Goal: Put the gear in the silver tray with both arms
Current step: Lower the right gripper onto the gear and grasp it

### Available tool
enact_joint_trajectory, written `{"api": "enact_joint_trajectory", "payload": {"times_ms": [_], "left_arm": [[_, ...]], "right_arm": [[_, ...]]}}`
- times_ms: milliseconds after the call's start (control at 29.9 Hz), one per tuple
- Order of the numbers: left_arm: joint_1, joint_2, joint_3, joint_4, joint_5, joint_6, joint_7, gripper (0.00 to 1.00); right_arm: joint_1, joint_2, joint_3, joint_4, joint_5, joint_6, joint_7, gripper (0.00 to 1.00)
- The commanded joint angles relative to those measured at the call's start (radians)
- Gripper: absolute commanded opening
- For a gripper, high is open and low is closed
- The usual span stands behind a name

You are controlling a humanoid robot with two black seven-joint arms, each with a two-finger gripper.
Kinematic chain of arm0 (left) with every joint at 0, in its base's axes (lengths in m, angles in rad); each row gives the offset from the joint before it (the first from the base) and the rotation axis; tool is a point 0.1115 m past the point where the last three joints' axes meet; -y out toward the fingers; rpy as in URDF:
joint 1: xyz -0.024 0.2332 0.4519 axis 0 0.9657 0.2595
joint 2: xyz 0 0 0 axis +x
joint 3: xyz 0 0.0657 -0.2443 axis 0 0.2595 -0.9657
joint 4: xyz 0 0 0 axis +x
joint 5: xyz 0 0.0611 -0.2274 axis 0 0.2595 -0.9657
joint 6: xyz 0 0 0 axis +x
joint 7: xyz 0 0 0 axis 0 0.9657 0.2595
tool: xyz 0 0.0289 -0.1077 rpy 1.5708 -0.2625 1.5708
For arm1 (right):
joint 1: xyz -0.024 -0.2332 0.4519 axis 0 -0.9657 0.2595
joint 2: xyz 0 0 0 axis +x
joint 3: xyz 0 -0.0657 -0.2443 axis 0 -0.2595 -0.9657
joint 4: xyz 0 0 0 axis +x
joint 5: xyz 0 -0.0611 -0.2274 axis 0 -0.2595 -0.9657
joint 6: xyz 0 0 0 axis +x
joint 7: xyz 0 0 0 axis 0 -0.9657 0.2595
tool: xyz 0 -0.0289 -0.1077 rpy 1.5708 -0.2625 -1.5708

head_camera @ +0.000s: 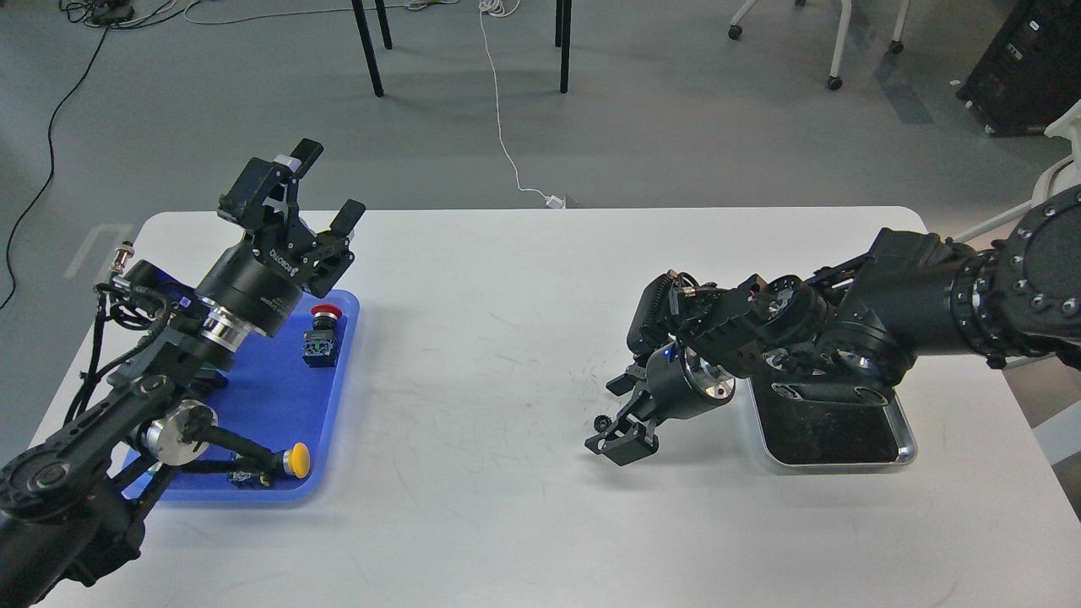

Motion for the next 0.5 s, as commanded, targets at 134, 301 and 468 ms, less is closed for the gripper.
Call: {"api": "enact_joint_trajectory", "payload": {"times_ms": [134, 301, 468], "left_arm": [[0.008, 0.001, 0.0, -0.002, 0.0, -0.001, 0.0, 0.98], [0.008, -0.001, 0.0, -0.002, 0.0, 0.001, 0.0, 0.98], [0.008, -0.002, 0.0, -0.002, 0.0, 0.001, 0.0, 0.98]], "right_arm": [[-0.004, 0.02, -0.017, -0.019, 0.0, -0.008, 0.0, 0.67], [-0.006, 0.02, -0.017, -0.021, 0.0, -0.006, 0.0, 0.55], [-0.007, 0.028, -0.017, -0.021, -0.001, -0.006, 0.0, 0.41]]}}
